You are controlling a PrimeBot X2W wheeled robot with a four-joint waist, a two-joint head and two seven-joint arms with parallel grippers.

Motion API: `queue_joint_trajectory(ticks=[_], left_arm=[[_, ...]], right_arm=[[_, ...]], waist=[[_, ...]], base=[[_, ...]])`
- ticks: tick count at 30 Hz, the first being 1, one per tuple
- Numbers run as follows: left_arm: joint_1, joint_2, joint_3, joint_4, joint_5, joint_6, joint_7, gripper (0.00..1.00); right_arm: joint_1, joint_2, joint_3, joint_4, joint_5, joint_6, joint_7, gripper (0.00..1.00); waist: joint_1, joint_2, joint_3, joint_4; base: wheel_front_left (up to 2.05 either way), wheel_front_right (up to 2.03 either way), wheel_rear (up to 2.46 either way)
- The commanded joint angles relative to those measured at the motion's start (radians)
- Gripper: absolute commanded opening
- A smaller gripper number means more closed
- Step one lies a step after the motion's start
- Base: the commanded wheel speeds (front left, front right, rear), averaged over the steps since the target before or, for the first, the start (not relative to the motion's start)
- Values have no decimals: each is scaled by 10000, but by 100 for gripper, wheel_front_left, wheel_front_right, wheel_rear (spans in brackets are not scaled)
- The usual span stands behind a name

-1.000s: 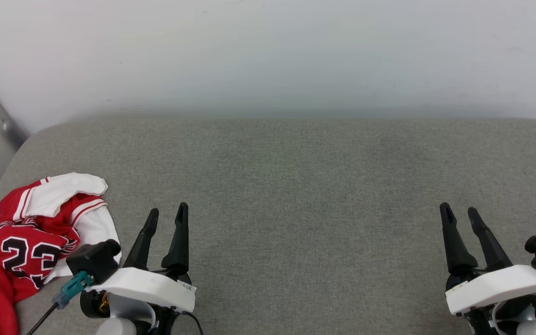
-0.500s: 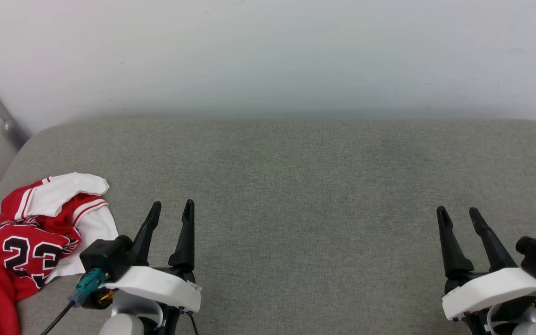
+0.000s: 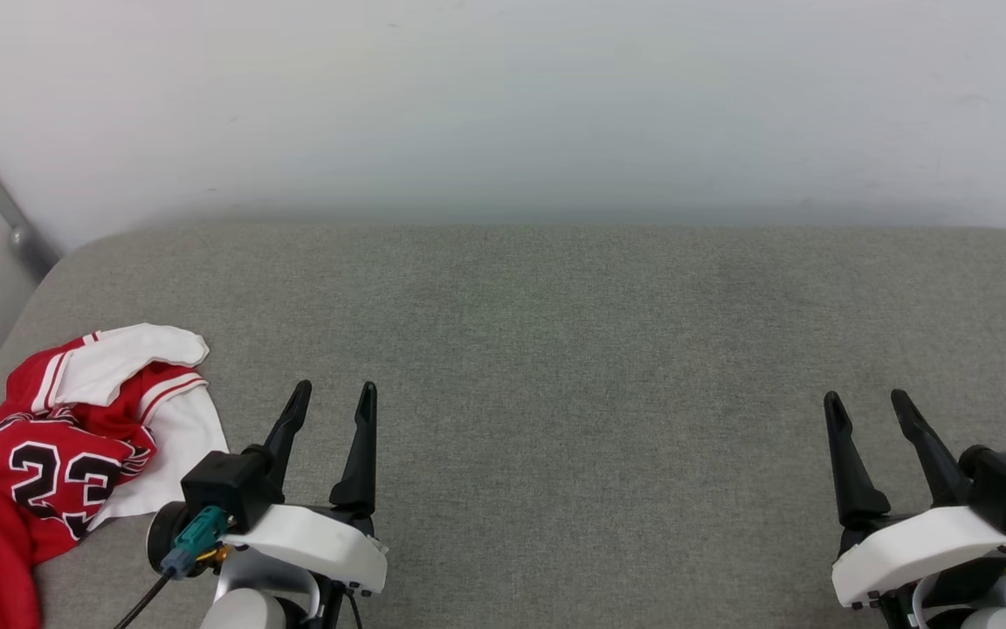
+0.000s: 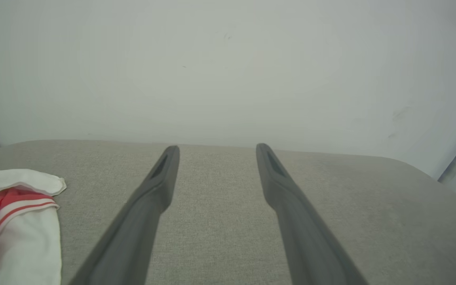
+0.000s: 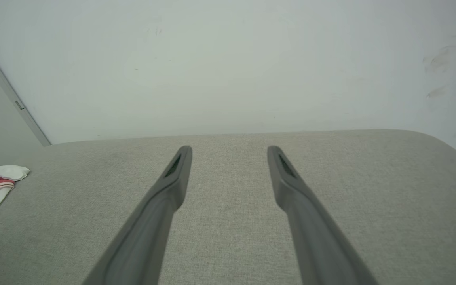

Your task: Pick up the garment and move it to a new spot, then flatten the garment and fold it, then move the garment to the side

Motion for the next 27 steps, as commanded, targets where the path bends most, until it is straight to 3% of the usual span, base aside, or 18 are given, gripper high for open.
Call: queue_joint_trajectory(ticks=[1, 27], left_arm=[[-195, -1, -22, -36, 193, 41, -84, 100], [-388, -151, -9, 706, 1489, 11, -566, 100]], right_arm=[[39, 31, -12, -118, -213, 0, -66, 100], [228, 57, -96, -80, -1602, -1, -373, 100]], waist=[[-1, -1, 0, 1], [-1, -1, -65, 46]], base=[[0, 0, 0], [0, 0, 0]])
